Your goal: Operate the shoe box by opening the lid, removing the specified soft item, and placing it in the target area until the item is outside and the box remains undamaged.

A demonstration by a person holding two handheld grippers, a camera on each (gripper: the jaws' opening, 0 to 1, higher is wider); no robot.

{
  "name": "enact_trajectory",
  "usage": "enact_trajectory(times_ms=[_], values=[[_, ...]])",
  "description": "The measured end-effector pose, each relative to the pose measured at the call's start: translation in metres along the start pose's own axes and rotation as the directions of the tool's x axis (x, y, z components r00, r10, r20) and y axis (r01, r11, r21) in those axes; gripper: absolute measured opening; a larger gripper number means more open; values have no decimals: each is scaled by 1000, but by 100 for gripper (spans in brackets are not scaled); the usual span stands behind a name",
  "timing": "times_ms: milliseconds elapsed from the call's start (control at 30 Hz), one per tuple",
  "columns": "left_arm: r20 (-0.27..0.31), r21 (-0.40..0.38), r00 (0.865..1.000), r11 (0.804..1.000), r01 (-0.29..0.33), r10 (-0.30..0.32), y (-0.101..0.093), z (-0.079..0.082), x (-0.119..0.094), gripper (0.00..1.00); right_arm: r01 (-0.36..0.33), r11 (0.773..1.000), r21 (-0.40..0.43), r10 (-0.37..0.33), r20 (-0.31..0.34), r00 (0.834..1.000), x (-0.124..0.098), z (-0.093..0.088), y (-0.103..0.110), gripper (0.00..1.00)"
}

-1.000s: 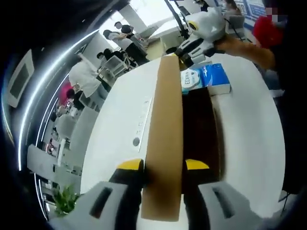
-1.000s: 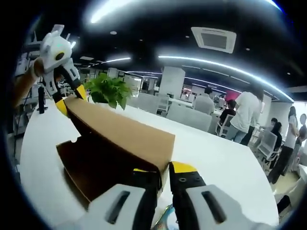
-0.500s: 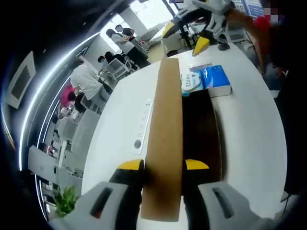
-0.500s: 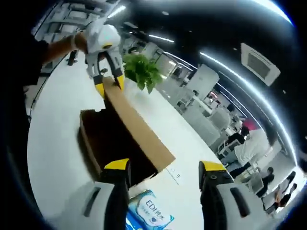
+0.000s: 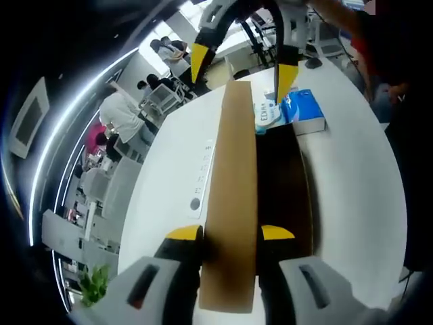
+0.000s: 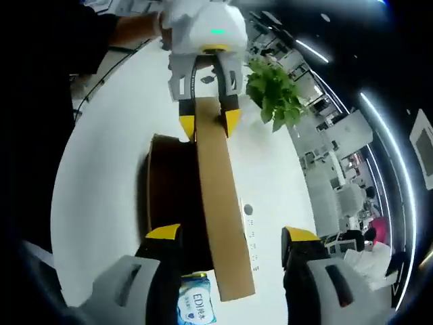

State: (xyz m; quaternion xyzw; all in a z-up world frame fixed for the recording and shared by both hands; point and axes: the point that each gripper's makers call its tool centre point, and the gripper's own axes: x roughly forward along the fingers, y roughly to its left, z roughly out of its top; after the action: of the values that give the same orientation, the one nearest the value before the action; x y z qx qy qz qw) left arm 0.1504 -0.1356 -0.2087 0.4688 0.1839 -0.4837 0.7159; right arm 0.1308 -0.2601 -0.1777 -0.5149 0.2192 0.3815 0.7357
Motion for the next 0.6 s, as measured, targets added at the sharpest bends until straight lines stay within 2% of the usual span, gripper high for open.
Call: enact_trajectory(times_ms=[100, 300, 500, 600], values=[[1, 3, 1000, 1000, 1, -1, 0, 0, 0, 32, -30, 999, -16, 30, -31, 999, 11, -3, 0, 59], [3, 13, 1000, 1000, 5, -5, -1, -1, 0, 32, -29, 998, -48, 24, -96, 995, 24, -15, -9, 51], [4, 22, 1000, 1000, 5, -5, -1, -2, 1, 32, -52, 998, -39, 48, -93, 995, 26, -16, -5, 49], [5, 21, 1000, 1000, 6, -6, -1, -2, 1, 31, -69, 997, -27, 66, -94, 993, 26, -16, -1, 43]])
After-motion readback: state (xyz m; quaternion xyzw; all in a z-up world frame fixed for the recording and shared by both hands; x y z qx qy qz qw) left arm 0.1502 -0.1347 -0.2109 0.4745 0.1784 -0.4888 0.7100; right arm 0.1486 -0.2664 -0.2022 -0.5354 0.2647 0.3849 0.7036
